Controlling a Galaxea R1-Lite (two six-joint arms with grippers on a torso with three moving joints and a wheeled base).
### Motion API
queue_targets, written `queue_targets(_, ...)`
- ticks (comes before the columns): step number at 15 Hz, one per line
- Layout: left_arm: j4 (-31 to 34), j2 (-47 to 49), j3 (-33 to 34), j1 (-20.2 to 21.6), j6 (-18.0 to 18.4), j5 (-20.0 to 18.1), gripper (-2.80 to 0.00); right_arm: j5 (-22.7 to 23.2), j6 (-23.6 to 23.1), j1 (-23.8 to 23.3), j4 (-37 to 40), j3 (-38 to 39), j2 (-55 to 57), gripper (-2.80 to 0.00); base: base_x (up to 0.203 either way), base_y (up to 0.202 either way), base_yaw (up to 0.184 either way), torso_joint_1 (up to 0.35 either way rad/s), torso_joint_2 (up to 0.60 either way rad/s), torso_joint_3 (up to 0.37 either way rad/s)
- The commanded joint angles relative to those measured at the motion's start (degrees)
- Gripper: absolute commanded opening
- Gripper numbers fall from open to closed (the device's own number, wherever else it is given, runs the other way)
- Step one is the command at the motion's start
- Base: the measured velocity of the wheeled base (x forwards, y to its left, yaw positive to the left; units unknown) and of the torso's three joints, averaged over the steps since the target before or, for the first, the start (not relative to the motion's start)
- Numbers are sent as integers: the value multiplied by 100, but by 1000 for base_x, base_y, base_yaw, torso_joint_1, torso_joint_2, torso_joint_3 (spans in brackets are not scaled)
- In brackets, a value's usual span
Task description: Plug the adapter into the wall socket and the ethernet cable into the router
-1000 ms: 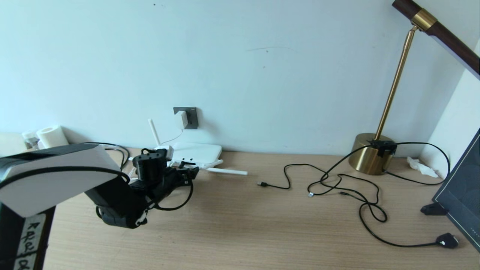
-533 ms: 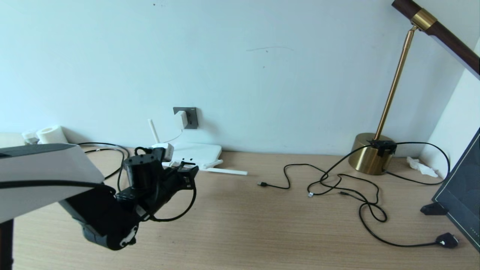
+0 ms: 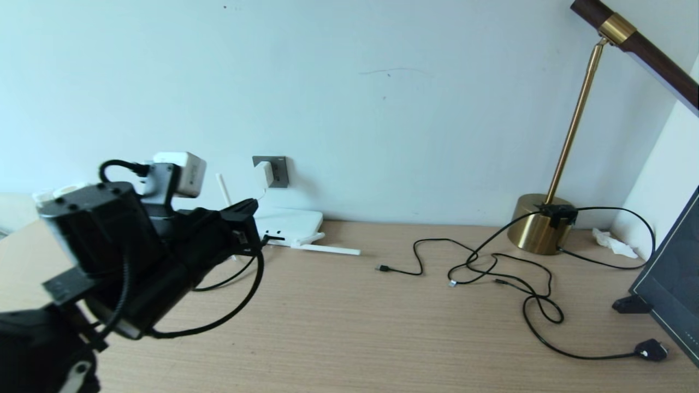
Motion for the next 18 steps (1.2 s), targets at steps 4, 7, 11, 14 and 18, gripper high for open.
queue_targets(4, 1630, -3356, 745, 1032, 86, 440, -280, 3, -9, 0, 0, 2, 9, -280, 0, 0, 0, 0, 0, 0)
queue_targets(7, 2353, -5216, 2426, 2107, 334, 248, -280, 3, -10, 0, 0, 2, 9, -280, 0, 0, 0, 0, 0, 0)
queue_targets(11, 5238, -7650, 3087, 2430, 665, -1131, -280, 4, 0, 0, 0, -6, 9, -280, 0, 0, 0, 0, 0, 0)
queue_targets(14, 6339, -8844, 3028, 2587, 857, -1636, -280, 12, -4, 0, 0, 2, 9, -280, 0, 0, 0, 0, 0, 0)
queue_targets(18, 6003, -8938, 3217, 2664, 367, -1704, -280, -6, 43, 0, 0, 2, 9, -280, 0, 0, 0, 0, 0, 0)
